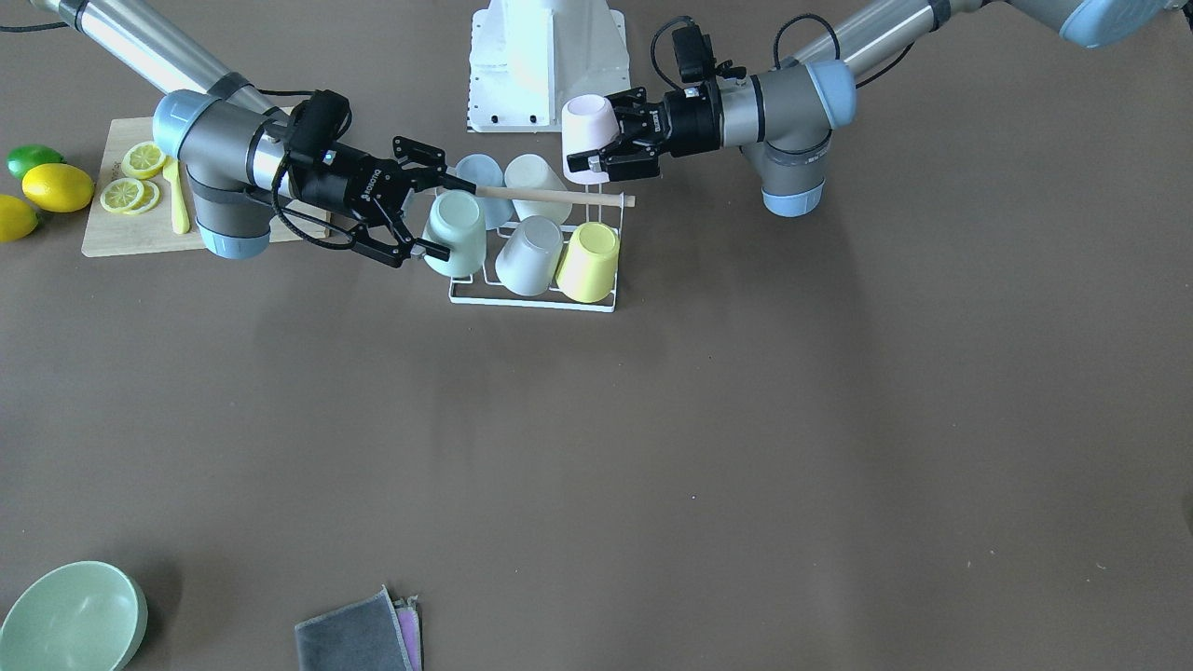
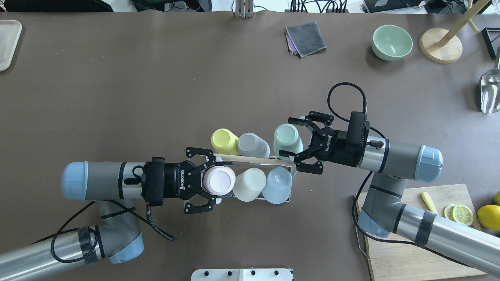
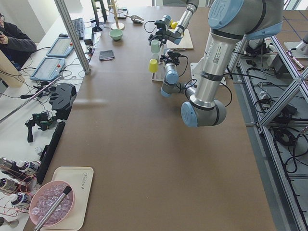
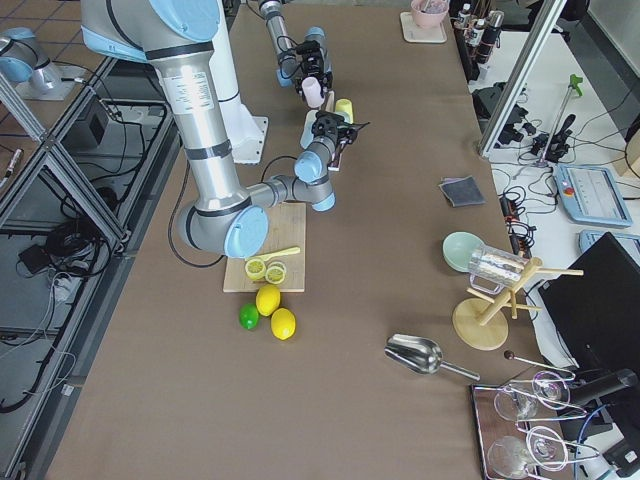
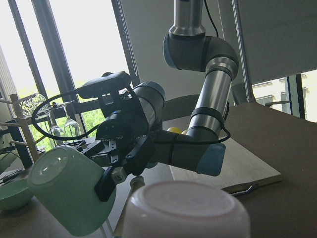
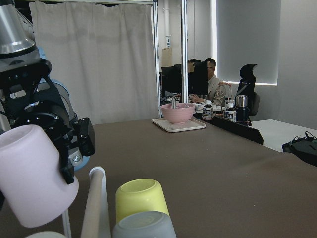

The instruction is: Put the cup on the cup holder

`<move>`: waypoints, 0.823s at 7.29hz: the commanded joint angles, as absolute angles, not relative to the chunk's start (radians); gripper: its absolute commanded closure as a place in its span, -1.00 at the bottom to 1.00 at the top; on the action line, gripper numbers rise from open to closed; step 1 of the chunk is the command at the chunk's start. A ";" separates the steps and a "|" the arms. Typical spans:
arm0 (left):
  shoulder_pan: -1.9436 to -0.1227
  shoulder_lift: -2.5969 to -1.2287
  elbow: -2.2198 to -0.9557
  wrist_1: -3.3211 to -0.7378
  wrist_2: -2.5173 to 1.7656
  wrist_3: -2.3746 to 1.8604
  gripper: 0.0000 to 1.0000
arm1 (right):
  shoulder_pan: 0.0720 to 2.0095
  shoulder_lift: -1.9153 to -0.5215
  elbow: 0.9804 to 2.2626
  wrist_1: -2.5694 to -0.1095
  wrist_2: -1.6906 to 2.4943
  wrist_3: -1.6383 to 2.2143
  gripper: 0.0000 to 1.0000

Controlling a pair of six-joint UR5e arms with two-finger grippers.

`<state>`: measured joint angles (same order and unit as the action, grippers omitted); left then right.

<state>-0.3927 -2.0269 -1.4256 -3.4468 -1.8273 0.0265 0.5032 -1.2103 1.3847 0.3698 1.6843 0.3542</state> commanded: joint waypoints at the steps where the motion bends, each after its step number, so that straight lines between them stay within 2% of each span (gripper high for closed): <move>1: -0.393 -2.026 -1.422 -3.447 -1.824 0.028 0.03 | 0.506 -1.210 1.387 0.370 1.686 0.356 -1.00; 3: -0.393 -2.026 -1.408 -3.448 -1.824 0.048 0.03 | 0.538 -1.218 1.404 0.361 1.713 0.357 -1.00; 6: -0.391 -2.028 -1.394 -3.448 -1.824 0.048 0.03 | 0.720 -1.404 1.608 0.041 2.115 0.354 -1.00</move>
